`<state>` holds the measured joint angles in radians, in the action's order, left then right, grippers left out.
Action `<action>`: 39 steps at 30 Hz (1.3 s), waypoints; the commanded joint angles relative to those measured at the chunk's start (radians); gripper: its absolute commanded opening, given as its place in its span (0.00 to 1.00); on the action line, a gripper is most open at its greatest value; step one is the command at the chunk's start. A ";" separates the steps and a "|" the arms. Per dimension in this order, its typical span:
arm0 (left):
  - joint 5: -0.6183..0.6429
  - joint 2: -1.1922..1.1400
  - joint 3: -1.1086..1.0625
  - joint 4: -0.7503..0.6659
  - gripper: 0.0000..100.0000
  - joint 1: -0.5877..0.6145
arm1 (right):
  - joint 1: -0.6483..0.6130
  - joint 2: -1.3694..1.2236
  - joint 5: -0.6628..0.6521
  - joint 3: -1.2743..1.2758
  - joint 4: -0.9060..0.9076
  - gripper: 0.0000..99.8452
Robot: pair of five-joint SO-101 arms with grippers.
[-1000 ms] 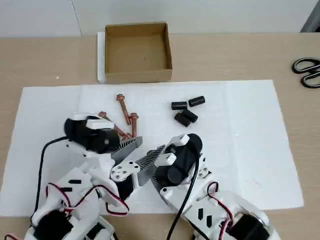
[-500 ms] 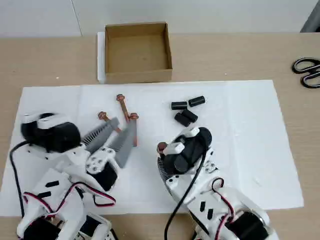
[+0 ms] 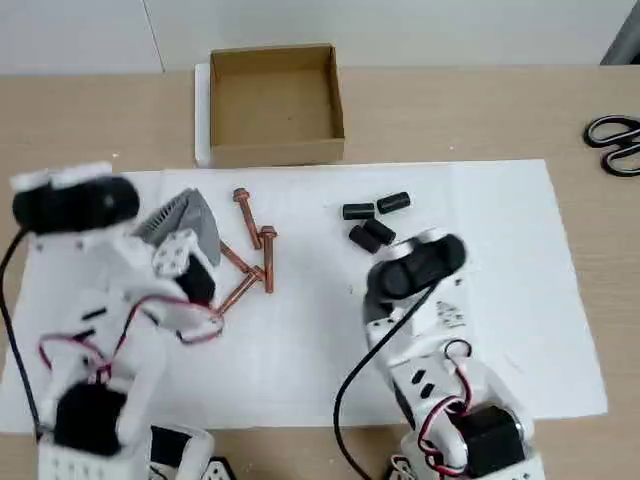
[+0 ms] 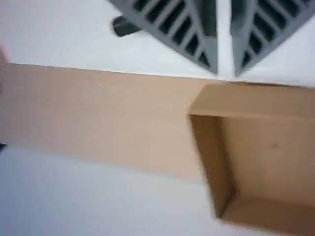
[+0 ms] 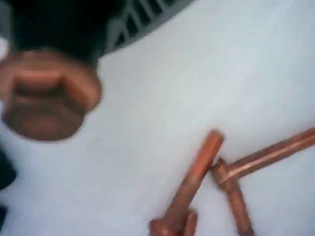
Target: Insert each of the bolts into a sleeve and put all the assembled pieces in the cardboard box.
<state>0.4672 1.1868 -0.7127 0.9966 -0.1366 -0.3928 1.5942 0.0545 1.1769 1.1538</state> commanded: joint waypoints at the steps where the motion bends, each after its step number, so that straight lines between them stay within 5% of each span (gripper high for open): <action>1: 0.012 -0.095 0.067 -0.018 0.01 0.054 | 0.054 -0.001 0.002 -0.008 -0.067 0.00; 15: 0.011 -0.321 0.127 0.130 0.01 0.081 | 0.073 -0.084 0.061 -0.028 -0.260 0.00; 39: 0.012 -0.540 0.268 0.132 0.01 0.081 | 0.068 -1.391 0.069 -0.970 -0.545 0.00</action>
<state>0.4733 0.6452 -0.4902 1.1208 -0.0568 -0.3284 0.3099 0.1112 0.3667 0.6782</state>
